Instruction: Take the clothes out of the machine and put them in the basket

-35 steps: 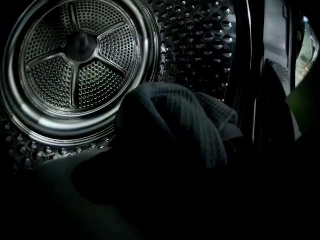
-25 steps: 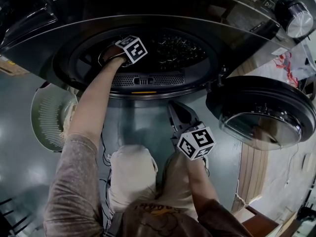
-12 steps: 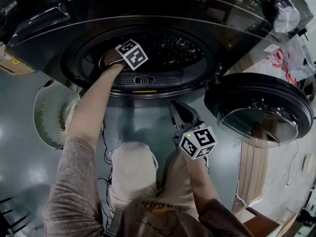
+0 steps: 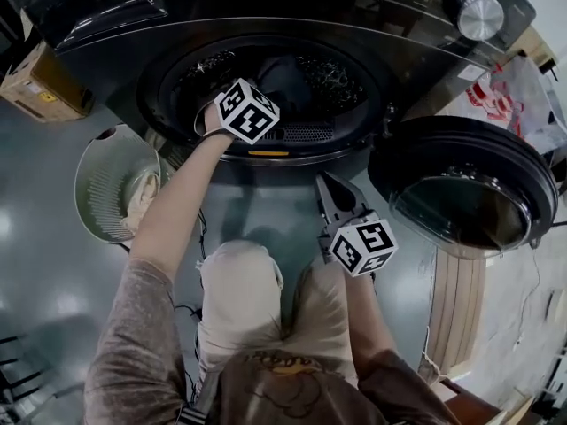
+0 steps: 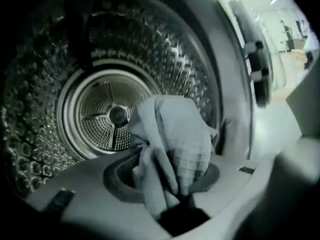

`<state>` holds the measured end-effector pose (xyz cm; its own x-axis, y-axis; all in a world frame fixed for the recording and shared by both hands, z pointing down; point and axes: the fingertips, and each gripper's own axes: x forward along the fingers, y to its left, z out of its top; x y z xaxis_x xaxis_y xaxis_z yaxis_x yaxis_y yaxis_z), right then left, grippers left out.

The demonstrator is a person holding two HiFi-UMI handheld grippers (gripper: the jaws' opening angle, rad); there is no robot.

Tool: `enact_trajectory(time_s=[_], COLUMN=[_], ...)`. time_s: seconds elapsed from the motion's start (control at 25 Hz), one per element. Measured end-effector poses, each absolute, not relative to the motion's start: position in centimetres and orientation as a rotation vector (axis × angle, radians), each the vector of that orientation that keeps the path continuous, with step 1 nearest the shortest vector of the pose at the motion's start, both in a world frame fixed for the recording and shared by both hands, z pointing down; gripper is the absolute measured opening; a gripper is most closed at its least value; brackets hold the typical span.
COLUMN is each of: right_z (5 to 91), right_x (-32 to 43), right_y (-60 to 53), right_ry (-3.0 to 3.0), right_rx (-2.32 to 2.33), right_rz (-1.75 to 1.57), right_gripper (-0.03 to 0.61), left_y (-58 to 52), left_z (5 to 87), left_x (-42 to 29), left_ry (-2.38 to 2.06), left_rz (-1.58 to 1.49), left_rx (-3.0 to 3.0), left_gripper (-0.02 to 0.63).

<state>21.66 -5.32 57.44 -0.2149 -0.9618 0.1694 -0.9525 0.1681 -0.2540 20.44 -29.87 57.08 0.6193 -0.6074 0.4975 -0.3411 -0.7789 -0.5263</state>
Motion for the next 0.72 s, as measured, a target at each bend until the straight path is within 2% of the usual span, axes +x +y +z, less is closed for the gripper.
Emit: enact_trajectory(time_s=[0.32, 0.72], right_z=[55.9, 54.2], right_x=[22.7, 20.5], right_y=[-2.7, -3.7], right_ry=[2.387, 2.486], right_rx=[-1.955, -1.837], right_rz=[-0.42, -0.365], right_gripper=[-0.003, -0.003], left_y=[-22.1, -16.5], left_z=[50.1, 44.9], left_x=[18.9, 11.0], left_ry=[0.781, 0.873], left_rz=[-0.708, -0.625], left_rx=[-2.552, -2.544], left_gripper=[0.195, 0.198])
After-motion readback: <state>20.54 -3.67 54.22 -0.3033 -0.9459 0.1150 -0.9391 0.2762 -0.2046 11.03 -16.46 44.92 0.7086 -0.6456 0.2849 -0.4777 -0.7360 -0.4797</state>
